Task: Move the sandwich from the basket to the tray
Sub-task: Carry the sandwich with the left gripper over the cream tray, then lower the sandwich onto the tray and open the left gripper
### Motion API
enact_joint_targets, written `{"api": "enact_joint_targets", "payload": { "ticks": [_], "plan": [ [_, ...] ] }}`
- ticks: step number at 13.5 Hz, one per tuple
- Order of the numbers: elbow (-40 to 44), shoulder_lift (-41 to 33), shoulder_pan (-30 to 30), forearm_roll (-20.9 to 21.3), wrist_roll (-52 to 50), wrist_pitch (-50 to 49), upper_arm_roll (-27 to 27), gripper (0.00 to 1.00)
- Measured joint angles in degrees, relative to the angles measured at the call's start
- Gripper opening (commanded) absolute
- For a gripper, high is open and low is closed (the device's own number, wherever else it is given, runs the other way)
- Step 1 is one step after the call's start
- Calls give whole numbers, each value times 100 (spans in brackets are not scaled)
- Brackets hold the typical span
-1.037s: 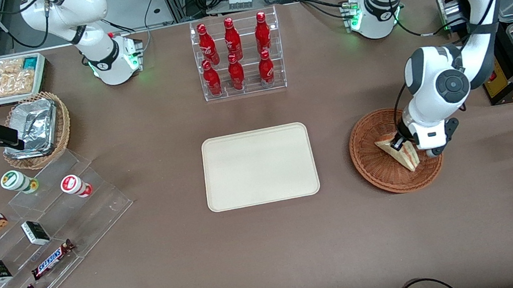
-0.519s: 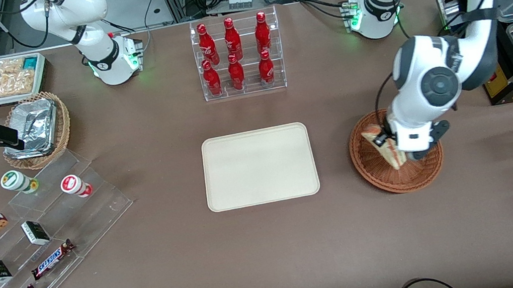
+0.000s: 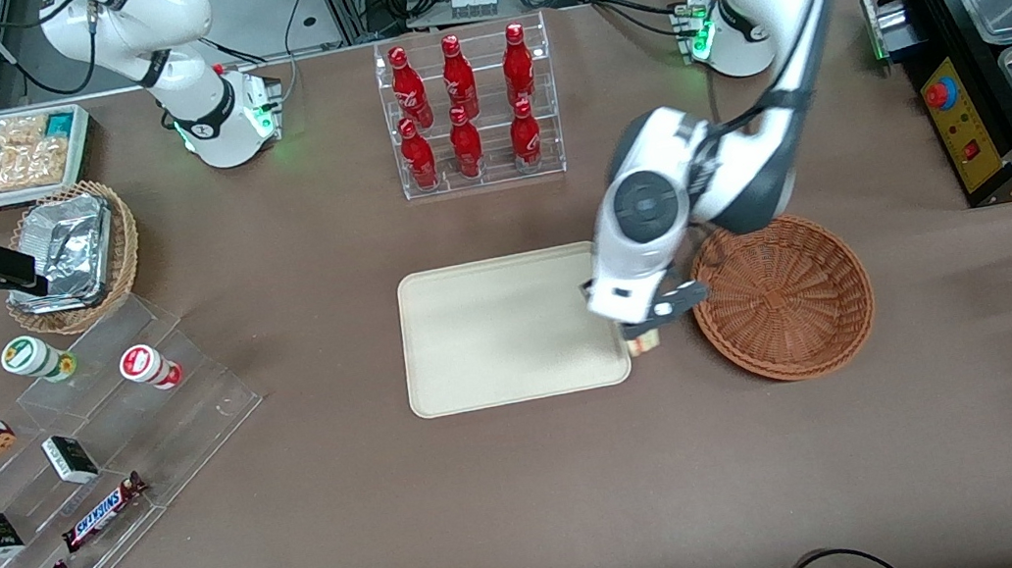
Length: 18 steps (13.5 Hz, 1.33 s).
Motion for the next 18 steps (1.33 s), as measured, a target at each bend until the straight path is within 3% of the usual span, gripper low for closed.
{"api": "enact_joint_targets", "payload": {
  "ticks": [8,13,14,15,18],
  "plan": [
    [1867,1515,-1008,-106,-652,-1,8,0],
    [2192,1884,-1126,-106,-658,25,10,4],
    [2192,1912,-1130,-106,-658,24,10,37],
    [2191,1935,-1131,-106,-658,22,10,99],
    [2195,1975,-1133,-106,-651,25,10,100]
  ]
}}
